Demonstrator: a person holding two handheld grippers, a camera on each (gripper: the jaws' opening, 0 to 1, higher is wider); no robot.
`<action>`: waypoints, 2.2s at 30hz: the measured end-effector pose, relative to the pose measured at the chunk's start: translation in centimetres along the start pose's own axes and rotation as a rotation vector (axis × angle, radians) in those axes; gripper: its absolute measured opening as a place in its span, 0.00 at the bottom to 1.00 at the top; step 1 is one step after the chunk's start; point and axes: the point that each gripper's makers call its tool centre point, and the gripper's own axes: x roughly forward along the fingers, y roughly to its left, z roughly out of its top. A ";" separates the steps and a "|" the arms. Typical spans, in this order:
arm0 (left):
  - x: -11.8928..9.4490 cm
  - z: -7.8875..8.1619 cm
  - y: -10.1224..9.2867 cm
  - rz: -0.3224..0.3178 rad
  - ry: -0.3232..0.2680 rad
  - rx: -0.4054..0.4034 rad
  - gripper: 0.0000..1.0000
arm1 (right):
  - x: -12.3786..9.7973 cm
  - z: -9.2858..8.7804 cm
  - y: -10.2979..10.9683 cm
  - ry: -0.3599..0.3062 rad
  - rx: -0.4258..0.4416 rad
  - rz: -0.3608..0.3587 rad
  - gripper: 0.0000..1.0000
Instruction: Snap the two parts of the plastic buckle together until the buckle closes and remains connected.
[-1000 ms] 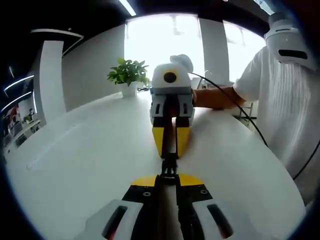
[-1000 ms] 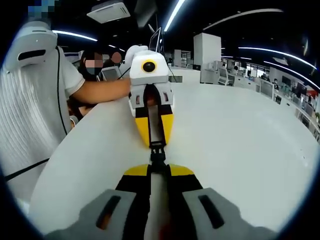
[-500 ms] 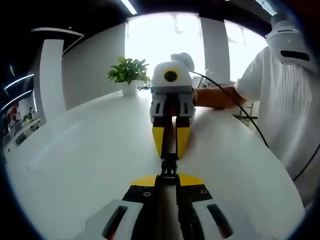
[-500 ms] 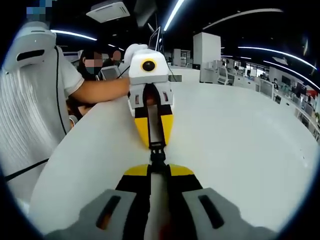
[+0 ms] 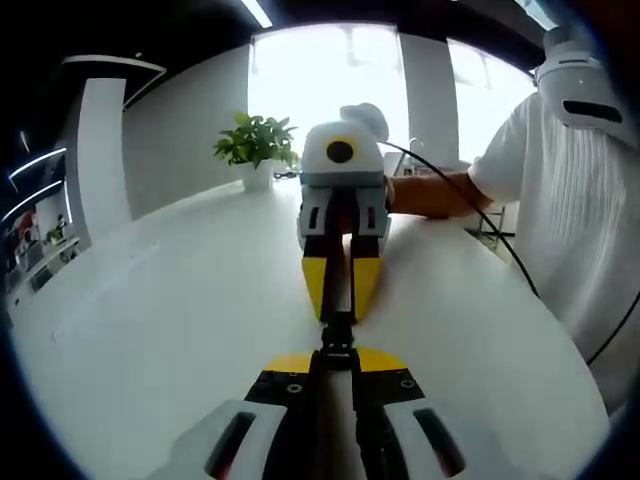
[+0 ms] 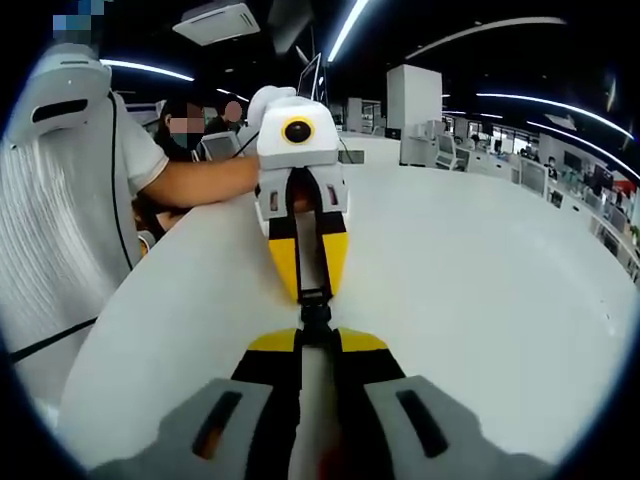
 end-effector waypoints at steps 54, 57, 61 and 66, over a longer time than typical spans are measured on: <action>0.1 0.1 -0.1 -0.063 0.008 0.025 0.08 | 0.3 0.2 0.0 -0.016 -0.026 0.073 0.10; 0.1 0.1 -0.2 -0.069 0.007 0.021 0.08 | 0.3 0.2 0.1 -0.016 -0.028 0.080 0.10; 0.2 0.2 -0.2 -0.074 0.010 0.022 0.08 | 0.3 0.2 0.1 -0.017 -0.028 0.086 0.10; 0.2 0.1 -0.1 -0.078 0.011 0.022 0.08 | 0.3 0.2 0.2 -0.019 -0.032 0.090 0.10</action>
